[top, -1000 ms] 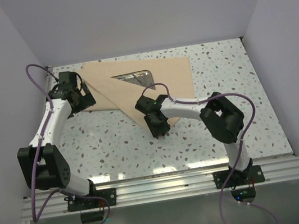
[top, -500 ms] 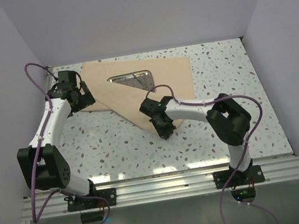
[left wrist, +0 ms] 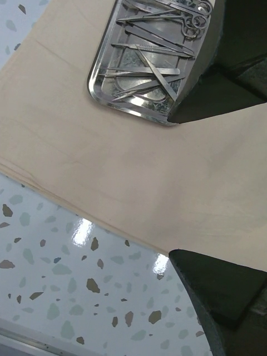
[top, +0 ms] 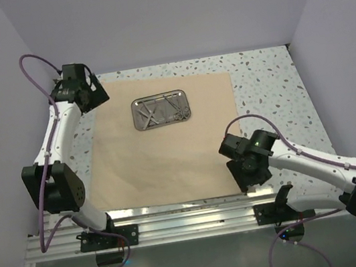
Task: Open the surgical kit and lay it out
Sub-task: Open the surgical kit at the center of the board, then pick up the medical item from the container, then place the medical item in the container.
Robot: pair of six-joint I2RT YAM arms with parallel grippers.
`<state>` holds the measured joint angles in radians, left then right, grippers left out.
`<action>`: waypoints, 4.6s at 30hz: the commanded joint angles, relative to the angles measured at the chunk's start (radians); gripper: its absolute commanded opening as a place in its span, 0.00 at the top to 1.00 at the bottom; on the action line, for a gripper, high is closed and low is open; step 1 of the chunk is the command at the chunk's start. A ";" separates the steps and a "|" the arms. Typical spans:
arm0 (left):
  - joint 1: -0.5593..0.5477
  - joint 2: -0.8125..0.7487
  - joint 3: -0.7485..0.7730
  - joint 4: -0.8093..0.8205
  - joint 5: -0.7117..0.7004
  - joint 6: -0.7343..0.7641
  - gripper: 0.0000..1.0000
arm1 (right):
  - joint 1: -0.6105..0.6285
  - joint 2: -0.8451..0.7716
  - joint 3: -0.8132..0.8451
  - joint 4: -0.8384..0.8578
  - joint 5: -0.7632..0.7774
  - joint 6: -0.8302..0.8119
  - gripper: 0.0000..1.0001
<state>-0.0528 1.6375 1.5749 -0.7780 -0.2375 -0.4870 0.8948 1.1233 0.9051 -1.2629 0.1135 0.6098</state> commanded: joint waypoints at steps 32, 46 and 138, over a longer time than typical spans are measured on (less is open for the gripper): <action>-0.312 0.619 0.482 0.005 0.153 0.152 0.48 | -0.200 0.620 0.750 0.043 0.077 -0.151 0.02; -0.354 0.450 0.131 0.100 0.066 0.195 0.46 | -0.275 0.556 0.637 0.031 0.100 -0.156 0.02; -0.231 0.353 0.281 -0.104 0.779 -0.088 1.00 | -0.284 0.029 0.388 0.050 -0.198 -0.170 0.02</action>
<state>-0.2924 1.9873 1.8233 -0.9123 0.3431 -0.4747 0.6140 1.1587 1.2274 -1.2251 -0.0692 0.4583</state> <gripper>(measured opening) 0.036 0.978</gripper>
